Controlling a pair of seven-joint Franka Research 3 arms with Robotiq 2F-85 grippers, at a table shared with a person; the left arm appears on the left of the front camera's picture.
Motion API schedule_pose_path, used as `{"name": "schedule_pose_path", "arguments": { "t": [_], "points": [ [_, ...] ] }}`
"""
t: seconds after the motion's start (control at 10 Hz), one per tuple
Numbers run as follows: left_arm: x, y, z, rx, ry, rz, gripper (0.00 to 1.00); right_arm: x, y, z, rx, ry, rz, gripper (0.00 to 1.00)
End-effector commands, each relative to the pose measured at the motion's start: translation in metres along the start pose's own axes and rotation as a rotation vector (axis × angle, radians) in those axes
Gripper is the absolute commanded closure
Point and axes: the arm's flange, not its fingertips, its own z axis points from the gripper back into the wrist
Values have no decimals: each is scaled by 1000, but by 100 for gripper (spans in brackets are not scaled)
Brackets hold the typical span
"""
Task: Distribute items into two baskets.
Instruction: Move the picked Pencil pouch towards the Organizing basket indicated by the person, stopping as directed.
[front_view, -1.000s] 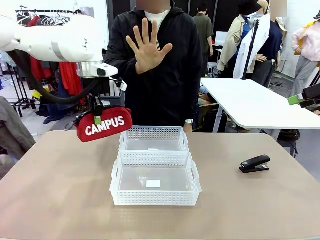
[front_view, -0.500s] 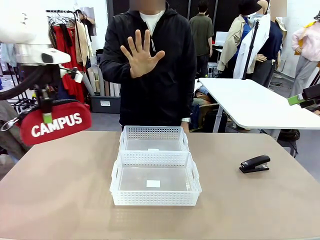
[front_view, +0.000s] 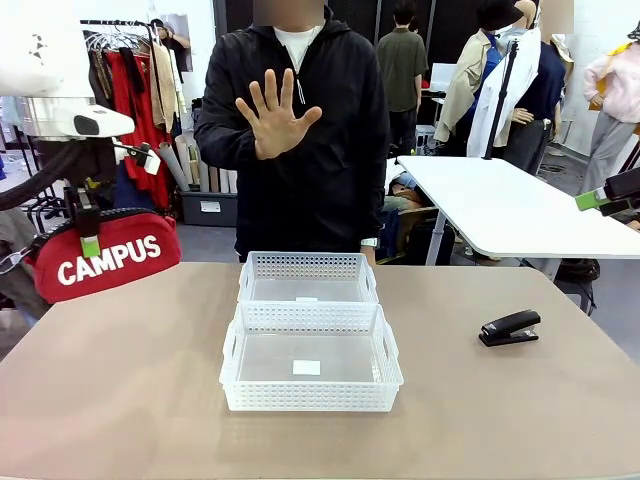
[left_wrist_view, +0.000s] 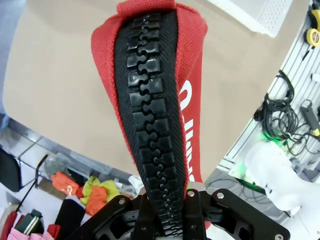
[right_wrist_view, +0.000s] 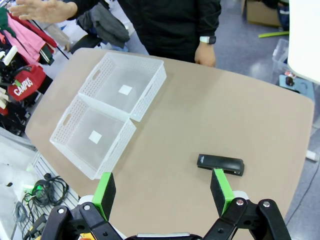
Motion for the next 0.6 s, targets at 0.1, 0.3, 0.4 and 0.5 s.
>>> {"name": "schedule_pose_path", "arguments": {
  "t": [0.1, 0.3, 0.4, 0.5],
  "points": [
    [-2, 1, 1, 2, -1, 19, 100, 1, -1, 0, 17, -16, 9, 0],
    [-2, 1, 1, 2, -1, 19, 100, 1, -1, 0, 17, -16, 9, 0],
    [-2, 1, 1, 2, -1, 19, 100, 1, -1, 0, 17, -16, 9, 0],
    [-2, 1, 1, 2, -1, 19, 100, 1, -1, 0, 17, -16, 9, 0]
  ]
}}
